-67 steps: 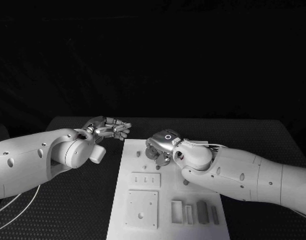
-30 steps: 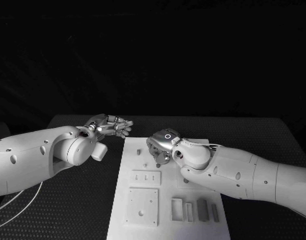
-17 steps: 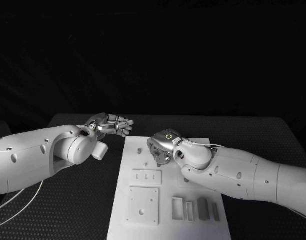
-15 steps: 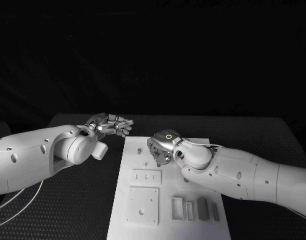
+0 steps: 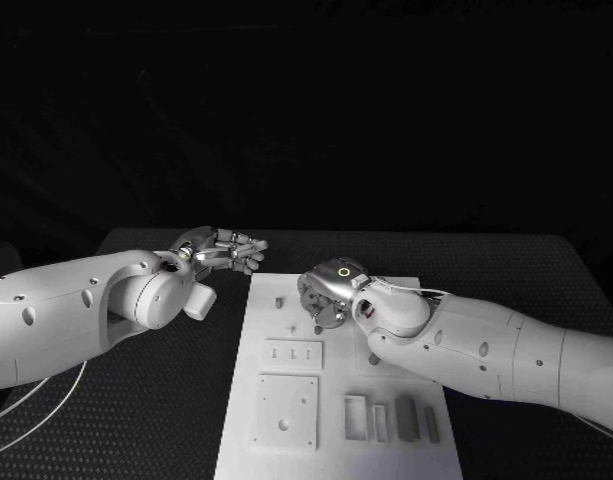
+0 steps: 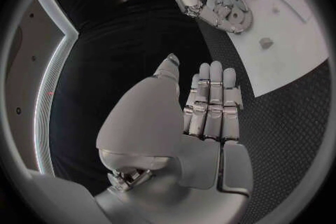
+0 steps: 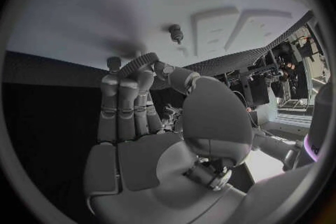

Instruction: Assemble the parts on the task board

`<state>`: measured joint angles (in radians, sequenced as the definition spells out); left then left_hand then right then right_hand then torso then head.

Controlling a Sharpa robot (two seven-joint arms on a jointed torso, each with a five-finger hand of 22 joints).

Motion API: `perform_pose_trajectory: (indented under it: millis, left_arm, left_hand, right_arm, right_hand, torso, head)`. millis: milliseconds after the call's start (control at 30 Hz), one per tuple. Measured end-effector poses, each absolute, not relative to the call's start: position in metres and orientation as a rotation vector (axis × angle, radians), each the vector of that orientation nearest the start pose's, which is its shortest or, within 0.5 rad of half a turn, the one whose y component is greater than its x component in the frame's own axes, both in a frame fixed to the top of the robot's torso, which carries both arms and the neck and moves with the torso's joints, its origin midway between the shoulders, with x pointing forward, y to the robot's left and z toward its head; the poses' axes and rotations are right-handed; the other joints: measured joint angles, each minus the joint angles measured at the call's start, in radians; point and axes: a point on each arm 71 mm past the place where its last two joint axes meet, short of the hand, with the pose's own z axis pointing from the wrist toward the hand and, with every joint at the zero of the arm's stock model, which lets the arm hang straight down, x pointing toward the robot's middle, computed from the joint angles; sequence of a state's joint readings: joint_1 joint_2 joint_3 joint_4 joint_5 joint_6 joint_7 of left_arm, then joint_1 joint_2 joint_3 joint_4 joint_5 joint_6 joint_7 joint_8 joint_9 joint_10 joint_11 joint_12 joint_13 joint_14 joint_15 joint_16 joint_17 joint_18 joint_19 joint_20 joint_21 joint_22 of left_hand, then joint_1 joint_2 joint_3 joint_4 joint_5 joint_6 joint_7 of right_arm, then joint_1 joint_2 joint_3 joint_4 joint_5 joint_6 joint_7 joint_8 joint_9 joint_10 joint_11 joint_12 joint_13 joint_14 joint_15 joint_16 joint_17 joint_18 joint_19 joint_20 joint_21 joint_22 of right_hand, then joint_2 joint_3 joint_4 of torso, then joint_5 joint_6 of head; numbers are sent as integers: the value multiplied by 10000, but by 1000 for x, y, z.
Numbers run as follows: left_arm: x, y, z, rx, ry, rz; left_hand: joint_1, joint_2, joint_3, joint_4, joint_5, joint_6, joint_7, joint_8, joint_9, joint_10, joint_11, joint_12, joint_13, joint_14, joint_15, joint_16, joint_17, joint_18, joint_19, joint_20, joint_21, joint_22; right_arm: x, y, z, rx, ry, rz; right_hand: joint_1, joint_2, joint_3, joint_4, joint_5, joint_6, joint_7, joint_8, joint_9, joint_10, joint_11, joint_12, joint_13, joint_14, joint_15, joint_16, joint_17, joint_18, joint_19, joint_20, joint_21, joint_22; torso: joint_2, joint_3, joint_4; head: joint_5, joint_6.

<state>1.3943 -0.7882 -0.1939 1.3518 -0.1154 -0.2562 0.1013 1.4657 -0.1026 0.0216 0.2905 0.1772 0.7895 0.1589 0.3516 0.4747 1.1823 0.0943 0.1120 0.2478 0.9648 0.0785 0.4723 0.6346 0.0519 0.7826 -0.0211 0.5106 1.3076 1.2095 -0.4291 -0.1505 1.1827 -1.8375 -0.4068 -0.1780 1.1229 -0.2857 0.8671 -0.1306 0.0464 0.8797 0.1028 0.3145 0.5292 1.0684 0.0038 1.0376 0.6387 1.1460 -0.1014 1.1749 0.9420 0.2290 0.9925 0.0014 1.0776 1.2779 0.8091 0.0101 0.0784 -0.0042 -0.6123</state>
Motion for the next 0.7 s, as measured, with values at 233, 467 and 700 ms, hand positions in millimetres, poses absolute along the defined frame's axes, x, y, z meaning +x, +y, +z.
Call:
perform_pose_trajectory:
  millis: [233, 467, 700]
  left_arm:
    - [533, 235, -161, -10266, 16778, -12254]
    - [533, 236, -161, -10273, 16773, -12243]
    - [533, 236, -161, -10273, 16776, -12239]
  left_hand:
    - [0, 0, 0, 0, 0, 0, 0, 0, 9, 0, 0, 0, 8, 0, 0, 0, -1, 0, 0, 0, 0, 0]
    - [0, 0, 0, 0, 0, 0, 0, 0, 8, 0, 0, 0, 7, 0, 0, 0, -2, 104, 0, 0, 0, -2]
    - [0, 0, 0, 0, 0, 0, 0, 0, 9, 0, 0, 0, 7, 0, 0, 0, -2, 103, 0, 1, 0, -3]
  right_arm:
    - [516, -79, -220, -5331, 14698, 4942]
    - [517, -81, -220, -5216, 14691, 4998]
    - [518, -85, -220, -5081, 14682, 5054]
  right_hand:
    - [0, 0, -228, -172, 0, 0, 0, -149, -26, 0, 0, -130, -187, -49, -18, -74, -99, 46, -53, 53, -90, -45]
    - [-40, -39, -254, -197, 0, 1, 0, -164, -25, 0, 0, -167, -230, -50, -17, -73, -116, 48, -52, 54, -90, -69]
    - [-80, -79, -365, -251, 0, 1, -1, -164, 23, 0, 0, -911, -788, -232, 50, -402, -408, 132, -196, 128, -329, -198]
  torso:
    - [0, 0, 4]
    - [0, 0, 4]
    - [0, -5, 6]
  head:
    - [-6, 3]
    - [-6, -11]
    - [-12, -14]
